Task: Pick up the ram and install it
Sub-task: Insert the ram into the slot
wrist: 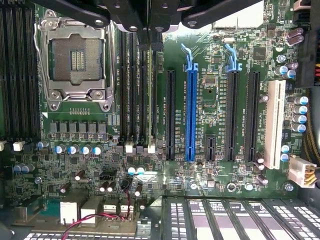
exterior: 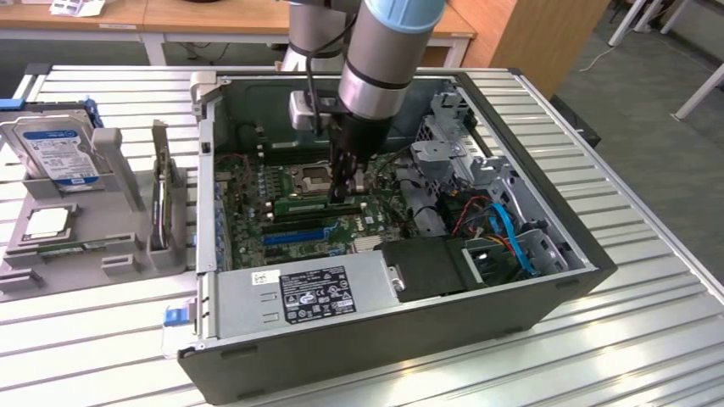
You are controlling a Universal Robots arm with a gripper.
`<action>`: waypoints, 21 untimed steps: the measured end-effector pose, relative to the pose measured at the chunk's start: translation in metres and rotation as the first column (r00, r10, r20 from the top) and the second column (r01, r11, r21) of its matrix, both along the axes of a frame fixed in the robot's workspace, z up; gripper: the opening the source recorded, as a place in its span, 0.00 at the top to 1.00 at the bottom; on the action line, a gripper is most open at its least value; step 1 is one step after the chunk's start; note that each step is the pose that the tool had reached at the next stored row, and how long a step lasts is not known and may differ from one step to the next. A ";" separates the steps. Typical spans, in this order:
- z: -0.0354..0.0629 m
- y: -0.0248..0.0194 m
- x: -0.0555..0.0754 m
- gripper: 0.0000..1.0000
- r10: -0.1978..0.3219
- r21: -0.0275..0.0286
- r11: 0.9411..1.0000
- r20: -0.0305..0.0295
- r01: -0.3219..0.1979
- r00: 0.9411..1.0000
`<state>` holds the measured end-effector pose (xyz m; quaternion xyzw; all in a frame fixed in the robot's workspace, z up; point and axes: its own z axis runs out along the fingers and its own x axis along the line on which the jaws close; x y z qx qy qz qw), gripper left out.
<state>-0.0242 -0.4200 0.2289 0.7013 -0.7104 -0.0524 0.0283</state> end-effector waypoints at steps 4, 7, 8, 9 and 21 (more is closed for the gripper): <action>-0.0004 0.0000 0.000 0.89 0.000 0.000 1.000 0.000 0.000 1.000; -0.0012 0.0001 0.000 0.89 0.000 0.000 1.000 0.001 0.000 1.000; -0.0018 0.0001 0.000 0.89 0.000 0.001 1.000 0.001 0.000 1.000; -0.0022 0.0000 0.000 0.89 0.000 0.000 1.000 0.001 0.000 1.000; -0.0028 0.0000 0.000 0.89 0.000 0.000 1.000 0.001 0.000 1.000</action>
